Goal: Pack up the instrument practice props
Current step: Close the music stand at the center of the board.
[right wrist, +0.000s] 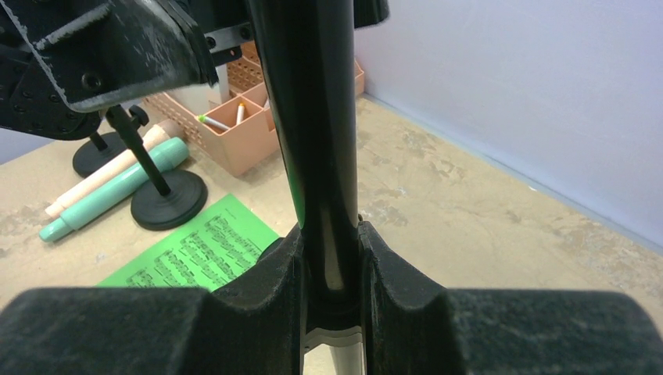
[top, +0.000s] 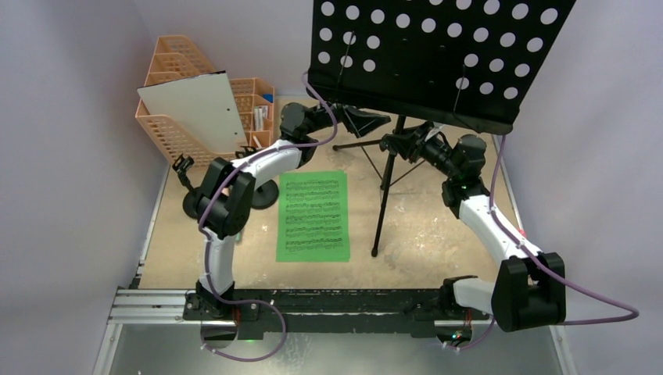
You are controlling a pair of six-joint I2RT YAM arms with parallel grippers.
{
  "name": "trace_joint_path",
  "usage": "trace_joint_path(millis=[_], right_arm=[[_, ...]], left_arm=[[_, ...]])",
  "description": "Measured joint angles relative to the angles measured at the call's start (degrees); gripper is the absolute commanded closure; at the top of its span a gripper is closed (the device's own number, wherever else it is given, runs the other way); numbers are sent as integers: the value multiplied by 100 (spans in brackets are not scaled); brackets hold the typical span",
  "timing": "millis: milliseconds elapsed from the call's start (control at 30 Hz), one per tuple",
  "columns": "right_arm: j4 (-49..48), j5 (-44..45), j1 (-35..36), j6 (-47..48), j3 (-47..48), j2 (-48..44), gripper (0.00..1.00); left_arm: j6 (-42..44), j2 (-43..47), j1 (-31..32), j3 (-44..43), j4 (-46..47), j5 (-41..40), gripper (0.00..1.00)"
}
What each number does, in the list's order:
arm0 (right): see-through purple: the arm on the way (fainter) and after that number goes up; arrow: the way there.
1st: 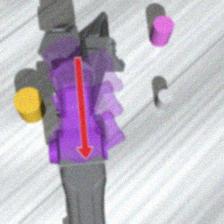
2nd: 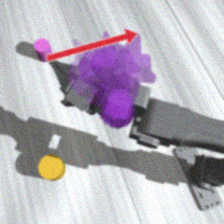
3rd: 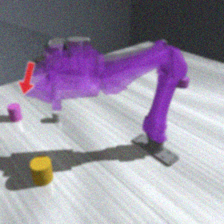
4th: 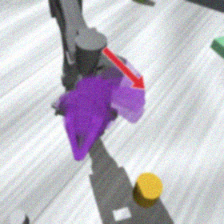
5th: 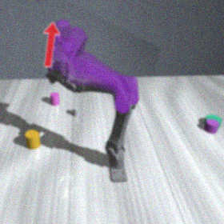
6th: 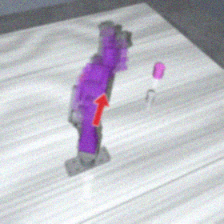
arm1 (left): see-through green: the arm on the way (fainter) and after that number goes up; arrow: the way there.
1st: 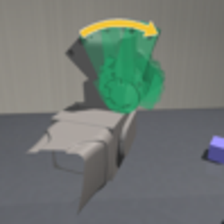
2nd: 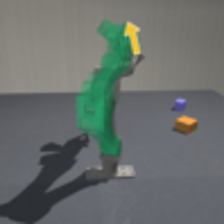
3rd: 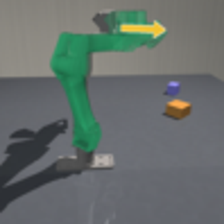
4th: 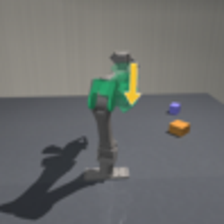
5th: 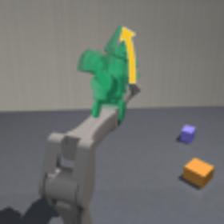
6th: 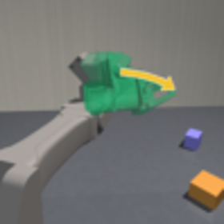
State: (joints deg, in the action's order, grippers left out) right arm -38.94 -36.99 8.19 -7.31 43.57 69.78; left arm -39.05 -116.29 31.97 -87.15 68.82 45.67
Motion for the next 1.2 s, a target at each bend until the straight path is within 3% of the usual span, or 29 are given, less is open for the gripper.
trace_joint_path(millis=[567, 667, 767, 867, 967, 1200], right_arm=[[256, -205, -7, 136, 243, 164, 100], [275, -203, -7, 140, 249, 164, 100], [282, -201, -7, 142, 249, 164, 99], [295, -197, -7, 142, 258, 164, 93], [343, -153, -4, 142, 282, 164, 80], [817, 459, 50, -138, 304, -181, 42]], left_arm=[[-232, -490, 319, -1071, -313, 179, 34], [-188, -514, 428, -1147, -428, 153, 38], [-188, -542, 490, -1200, -472, 109, 51], [-197, -570, 492, -1250, -476, 96, 76], [-173, -577, 498, -1287, -459, 175, 98], [-7, -579, 535, -1303, -479, 188, 100]])
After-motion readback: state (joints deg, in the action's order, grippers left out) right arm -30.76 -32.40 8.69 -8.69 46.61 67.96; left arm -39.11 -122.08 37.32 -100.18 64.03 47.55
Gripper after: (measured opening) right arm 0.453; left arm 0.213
